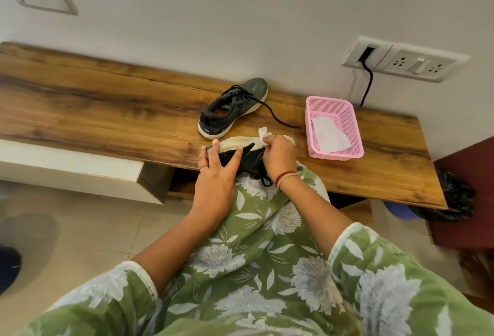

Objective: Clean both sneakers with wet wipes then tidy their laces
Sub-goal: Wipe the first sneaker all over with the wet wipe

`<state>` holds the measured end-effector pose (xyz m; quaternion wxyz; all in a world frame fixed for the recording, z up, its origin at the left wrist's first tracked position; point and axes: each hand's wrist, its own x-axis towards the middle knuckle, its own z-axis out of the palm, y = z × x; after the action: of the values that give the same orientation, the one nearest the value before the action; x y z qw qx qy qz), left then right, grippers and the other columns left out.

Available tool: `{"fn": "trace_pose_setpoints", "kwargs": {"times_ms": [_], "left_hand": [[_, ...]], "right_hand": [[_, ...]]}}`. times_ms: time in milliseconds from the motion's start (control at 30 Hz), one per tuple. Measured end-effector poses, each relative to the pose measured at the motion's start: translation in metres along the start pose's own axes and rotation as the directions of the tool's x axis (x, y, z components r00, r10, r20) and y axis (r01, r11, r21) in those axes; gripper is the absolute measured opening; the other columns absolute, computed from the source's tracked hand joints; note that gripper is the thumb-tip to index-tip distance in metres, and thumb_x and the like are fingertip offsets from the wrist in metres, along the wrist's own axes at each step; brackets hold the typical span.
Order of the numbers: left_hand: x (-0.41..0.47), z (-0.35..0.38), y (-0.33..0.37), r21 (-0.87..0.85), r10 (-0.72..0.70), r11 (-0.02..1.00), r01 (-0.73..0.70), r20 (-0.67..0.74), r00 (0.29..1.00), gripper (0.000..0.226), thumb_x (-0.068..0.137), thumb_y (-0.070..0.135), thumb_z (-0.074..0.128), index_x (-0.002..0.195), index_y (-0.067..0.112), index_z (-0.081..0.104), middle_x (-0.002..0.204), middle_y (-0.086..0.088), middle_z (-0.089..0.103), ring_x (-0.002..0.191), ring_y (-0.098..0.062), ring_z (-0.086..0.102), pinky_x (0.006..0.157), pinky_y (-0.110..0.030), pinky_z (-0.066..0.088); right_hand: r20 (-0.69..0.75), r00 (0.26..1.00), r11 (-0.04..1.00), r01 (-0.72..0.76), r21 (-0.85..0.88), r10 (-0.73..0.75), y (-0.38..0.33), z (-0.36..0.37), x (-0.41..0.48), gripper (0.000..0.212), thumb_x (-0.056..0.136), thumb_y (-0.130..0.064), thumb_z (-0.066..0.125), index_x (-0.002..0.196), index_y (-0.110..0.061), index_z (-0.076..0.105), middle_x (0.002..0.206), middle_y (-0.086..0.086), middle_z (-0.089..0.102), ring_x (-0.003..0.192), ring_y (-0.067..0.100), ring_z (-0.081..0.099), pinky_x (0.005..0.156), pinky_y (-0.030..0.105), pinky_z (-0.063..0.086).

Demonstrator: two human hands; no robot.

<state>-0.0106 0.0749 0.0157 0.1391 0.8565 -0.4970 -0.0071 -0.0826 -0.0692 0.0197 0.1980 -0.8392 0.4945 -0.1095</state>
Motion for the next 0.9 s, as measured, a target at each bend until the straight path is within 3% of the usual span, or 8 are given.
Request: {"fn": "trace_pose_setpoints", "kwargs": {"times_ms": [133,267,400,467,533,600,733,900], "left_hand": [[0.001,0.002,0.0,-0.042,-0.016,0.999,0.017,0.005,1.0,0.075,0.062,-0.005,0.077,0.13,0.018,0.056,0.132,-0.038,0.043,0.113,-0.065,0.044,0.051,-0.045,0.055],[0.0,0.003,0.0,-0.01,-0.021,1.0,0.021,0.01,1.0,0.077,0.062,-0.002,0.079,0.132,0.018,0.055,0.132,-0.037,0.044,0.114,-0.063,0.045,0.044,-0.037,0.052],[-0.002,0.003,-0.004,-0.027,-0.002,1.0,0.002,0.017,1.0,0.075,0.062,-0.005,0.077,0.131,0.016,0.055,0.133,-0.039,0.042,0.114,-0.064,0.044,0.044,-0.04,0.053],[-0.001,0.003,-0.003,0.017,0.008,1.0,-0.008,0.025,1.0,0.078,0.066,-0.002,0.077,0.136,0.02,0.05,0.137,-0.036,0.039,0.119,-0.061,0.042,0.045,-0.037,0.053],[-0.001,0.003,0.0,0.05,-0.02,0.999,0.016,0.073,0.997,0.079,0.076,0.0,0.07,0.144,0.025,0.039,0.146,-0.032,0.03,0.127,-0.057,0.035,0.051,-0.035,0.054],[-0.001,0.003,0.002,0.064,-0.037,0.997,0.031,0.101,0.994,0.079,0.08,-0.001,0.065,0.147,0.027,0.033,0.149,-0.03,0.024,0.131,-0.056,0.03,0.053,-0.033,0.053],[-0.002,0.002,0.003,0.087,-0.028,0.996,0.018,0.108,0.994,0.08,0.079,-0.005,0.061,0.147,0.026,0.032,0.15,-0.031,0.021,0.132,-0.057,0.027,0.051,-0.033,0.052],[-0.001,-0.001,0.005,0.039,-0.04,0.999,0.035,0.135,0.99,0.077,0.087,-0.006,0.049,0.151,0.027,0.02,0.155,-0.029,0.005,0.138,-0.056,0.01,0.065,-0.037,0.053]], "right_hand": [[0.01,1.0,0.981,0.009,0.194,-0.012,-0.015,-0.001,-0.01,0.031,0.088,-0.002,0.048,0.11,-0.01,0.068,0.113,0.009,0.066,0.108,0.025,0.058,0.097,0.031,0.042],[0.014,0.997,0.934,0.067,0.351,-0.077,-0.031,-0.007,-0.02,0.025,0.086,-0.002,0.052,0.101,-0.009,0.071,0.105,0.007,0.069,0.099,0.021,0.06,0.091,0.029,0.046],[0.162,0.968,0.861,0.086,0.502,-0.191,-0.033,-0.023,-0.021,0.022,0.087,-0.001,0.055,0.095,-0.012,0.073,0.101,0.002,0.07,0.092,0.01,0.059,0.08,0.012,0.043],[0.113,0.989,0.825,0.015,0.564,-0.095,-0.022,-0.032,-0.011,0.024,0.087,0.001,0.053,0.095,-0.012,0.072,0.098,-0.001,0.067,0.09,0.008,0.058,0.071,0.007,0.041],[-0.009,0.994,0.835,-0.086,0.543,0.108,-0.002,-0.038,0.003,0.025,0.088,0.0,0.052,0.096,-0.014,0.071,0.097,-0.004,0.064,0.087,0.01,0.057,0.066,0.011,0.04],[-0.006,0.983,0.871,-0.158,0.465,0.182,0.013,-0.039,0.013,0.02,0.089,-0.006,0.053,0.096,-0.017,0.069,0.099,-0.002,0.066,0.085,0.012,0.058,0.069,0.018,0.043],[0.17,0.982,0.975,-0.119,0.187,0.087,0.005,-0.024,0.014,0.014,0.089,-0.017,0.055,0.086,-0.018,0.069,0.083,0.0,0.067,0.078,0.019,0.06,0.069,0.027,0.045],[0.086,0.992,0.98,-0.101,0.173,0.087,-0.021,-0.006,0.0,0.017,0.086,-0.012,0.056,0.076,-0.009,0.069,0.082,0.01,0.069,0.082,0.025,0.062,0.065,0.023,0.037]]}}
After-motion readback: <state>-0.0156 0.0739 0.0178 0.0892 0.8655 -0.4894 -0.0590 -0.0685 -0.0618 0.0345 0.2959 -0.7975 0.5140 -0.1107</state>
